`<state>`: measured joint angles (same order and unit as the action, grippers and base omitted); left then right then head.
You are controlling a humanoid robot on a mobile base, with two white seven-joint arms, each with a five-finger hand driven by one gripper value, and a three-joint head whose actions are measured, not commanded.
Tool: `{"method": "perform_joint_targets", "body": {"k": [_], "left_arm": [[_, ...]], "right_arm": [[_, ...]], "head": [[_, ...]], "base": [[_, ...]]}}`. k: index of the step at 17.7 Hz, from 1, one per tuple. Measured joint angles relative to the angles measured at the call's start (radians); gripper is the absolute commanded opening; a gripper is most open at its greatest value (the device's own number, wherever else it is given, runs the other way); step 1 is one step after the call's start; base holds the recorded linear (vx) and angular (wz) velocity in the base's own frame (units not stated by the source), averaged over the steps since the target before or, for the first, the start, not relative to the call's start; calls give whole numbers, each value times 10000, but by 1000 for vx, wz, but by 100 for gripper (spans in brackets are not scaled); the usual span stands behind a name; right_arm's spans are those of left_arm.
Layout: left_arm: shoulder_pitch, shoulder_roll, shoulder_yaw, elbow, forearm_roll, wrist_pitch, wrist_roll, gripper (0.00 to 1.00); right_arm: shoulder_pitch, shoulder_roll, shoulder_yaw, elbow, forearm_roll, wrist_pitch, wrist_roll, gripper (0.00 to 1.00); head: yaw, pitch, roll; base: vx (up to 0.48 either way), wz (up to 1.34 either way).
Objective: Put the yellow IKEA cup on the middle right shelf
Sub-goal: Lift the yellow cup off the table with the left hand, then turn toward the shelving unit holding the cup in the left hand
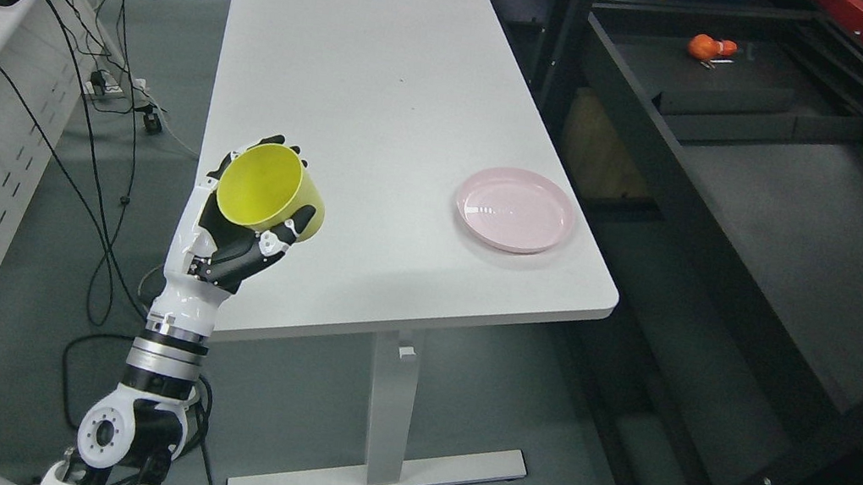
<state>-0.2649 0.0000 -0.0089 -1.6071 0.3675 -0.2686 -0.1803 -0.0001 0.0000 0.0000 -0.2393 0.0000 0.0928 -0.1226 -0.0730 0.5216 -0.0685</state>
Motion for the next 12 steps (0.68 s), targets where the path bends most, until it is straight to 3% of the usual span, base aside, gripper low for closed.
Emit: {"method": "perform_joint_targets", "body": {"k": [5, 12], "left_arm": [[-8, 0, -13, -199, 4, -3, -2, 0], [-19, 0, -264, -369, 9, -3, -2, 0]], "right_arm": [[0, 0, 0, 0, 0, 0, 43, 99], [5, 0, 0, 1, 0, 0, 54, 100]], "head": [[0, 0, 0], [0, 0, 0]], "base": [[-323, -615], [-253, -1060]]}}
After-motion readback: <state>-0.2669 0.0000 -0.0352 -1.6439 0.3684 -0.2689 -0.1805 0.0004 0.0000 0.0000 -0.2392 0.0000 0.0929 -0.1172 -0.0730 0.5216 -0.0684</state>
